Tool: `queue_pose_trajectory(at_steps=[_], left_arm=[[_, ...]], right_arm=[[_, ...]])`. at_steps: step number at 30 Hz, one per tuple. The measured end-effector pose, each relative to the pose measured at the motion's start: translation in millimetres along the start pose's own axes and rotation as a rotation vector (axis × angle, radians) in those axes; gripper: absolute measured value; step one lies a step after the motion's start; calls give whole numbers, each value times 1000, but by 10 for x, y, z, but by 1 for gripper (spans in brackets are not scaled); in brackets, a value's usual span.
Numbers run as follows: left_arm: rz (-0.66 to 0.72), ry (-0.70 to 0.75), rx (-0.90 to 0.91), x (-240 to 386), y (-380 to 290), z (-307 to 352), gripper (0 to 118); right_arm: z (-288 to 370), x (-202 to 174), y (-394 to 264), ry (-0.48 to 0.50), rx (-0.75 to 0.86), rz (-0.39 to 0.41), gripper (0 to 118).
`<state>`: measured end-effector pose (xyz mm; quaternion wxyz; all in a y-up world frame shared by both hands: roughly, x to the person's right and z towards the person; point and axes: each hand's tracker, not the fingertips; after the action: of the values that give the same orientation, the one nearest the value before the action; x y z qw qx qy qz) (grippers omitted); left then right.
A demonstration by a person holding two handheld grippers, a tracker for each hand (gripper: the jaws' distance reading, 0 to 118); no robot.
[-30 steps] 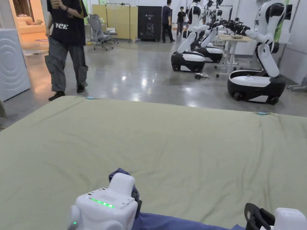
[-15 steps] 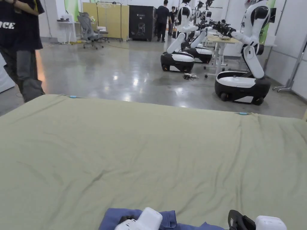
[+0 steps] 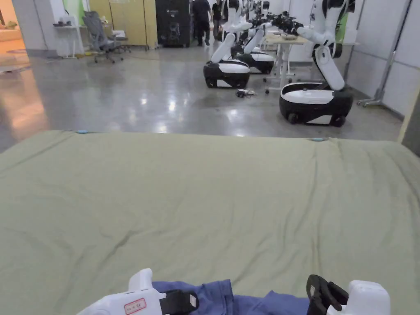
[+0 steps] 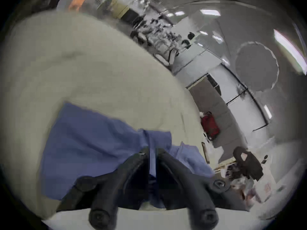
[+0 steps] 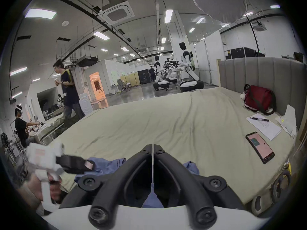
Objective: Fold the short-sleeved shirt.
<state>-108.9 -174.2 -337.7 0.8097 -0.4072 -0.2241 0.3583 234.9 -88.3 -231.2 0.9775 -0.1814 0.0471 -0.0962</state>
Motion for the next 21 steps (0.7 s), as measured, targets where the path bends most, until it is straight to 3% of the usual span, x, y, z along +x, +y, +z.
queue_pose_trajectory(at_steps=[4, 8, 11, 13, 17, 18, 19, 20, 21], left_arm=[[-27, -135, -155, 174, -320, -515, 7], [-50, -25, -153, 206, -441, -685, 7], [-121, -47, -103, 311, -366, -307, 7], [-211, 10, -48, 381, -283, -19, 7], [-262, 79, 12, 269, -185, 419, 8], [-243, 81, 36, 182, -134, 527, 19], [-224, 79, 56, 97, -93, 644, 52], [-209, 83, 56, 5, -47, 743, 94], [-201, 89, 54, -90, -9, 832, 118]], right_arm=[[3, 53, -28, -30, -11, -4, 6], [26, 41, -26, -44, -16, 2, 6], [14, -9, -28, -43, -17, 32, 6], [-50, -53, -39, -34, -25, 31, 6], [-179, -206, -88, 12, -54, 6, 6], [-188, -251, -105, 20, -57, 5, 6], [-194, -293, -119, 26, -60, 8, 6], [-204, -332, -142, 32, -64, 13, 6], [-214, -363, -155, 37, -67, 17, 6]])
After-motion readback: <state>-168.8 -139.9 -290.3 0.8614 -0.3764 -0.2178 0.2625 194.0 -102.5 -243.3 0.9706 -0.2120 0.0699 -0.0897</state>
